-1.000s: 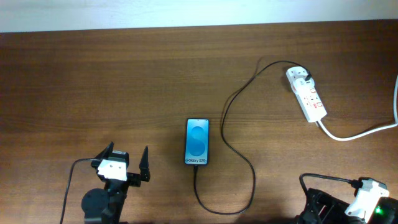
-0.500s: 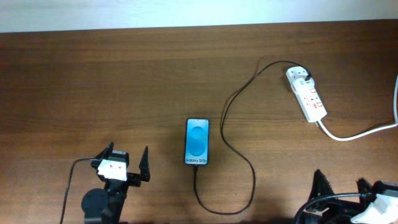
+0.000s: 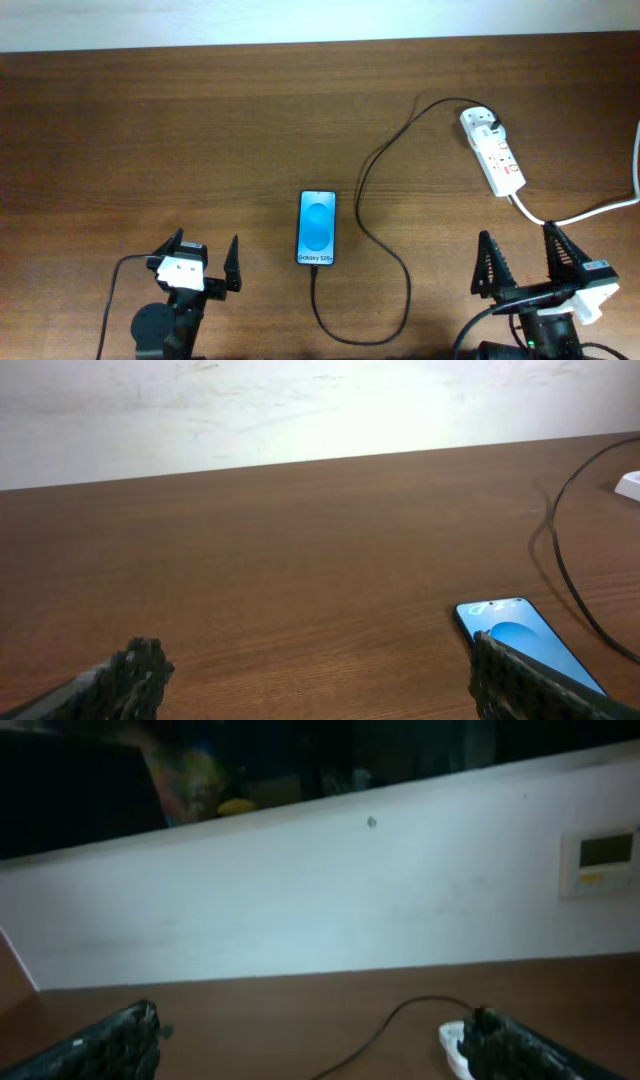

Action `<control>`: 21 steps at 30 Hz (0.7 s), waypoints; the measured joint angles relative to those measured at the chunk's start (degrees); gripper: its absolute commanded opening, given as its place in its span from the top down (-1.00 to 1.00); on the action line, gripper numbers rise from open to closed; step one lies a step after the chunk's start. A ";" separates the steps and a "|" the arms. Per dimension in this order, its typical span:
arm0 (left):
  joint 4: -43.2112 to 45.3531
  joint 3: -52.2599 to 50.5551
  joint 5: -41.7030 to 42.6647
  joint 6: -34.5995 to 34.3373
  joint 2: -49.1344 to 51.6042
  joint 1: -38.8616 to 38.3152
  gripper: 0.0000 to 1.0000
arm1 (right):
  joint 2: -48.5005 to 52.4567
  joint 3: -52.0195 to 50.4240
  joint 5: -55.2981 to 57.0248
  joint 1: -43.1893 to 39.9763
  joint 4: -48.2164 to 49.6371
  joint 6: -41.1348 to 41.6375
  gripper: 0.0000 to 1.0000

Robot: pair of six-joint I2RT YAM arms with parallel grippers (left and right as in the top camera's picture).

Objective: Plug charger to phone and switch on socket

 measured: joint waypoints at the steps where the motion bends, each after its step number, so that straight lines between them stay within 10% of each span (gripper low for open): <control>1: 0.00 0.00 0.00 0.00 0.00 0.00 -0.98 | 0.02 -0.85 -0.15 0.02 1.53 0.02 -0.97; 21: 0.00 0.00 0.00 0.00 0.00 0.00 -0.98 | 0.02 -15.23 -0.52 3.08 16.48 0.02 -0.96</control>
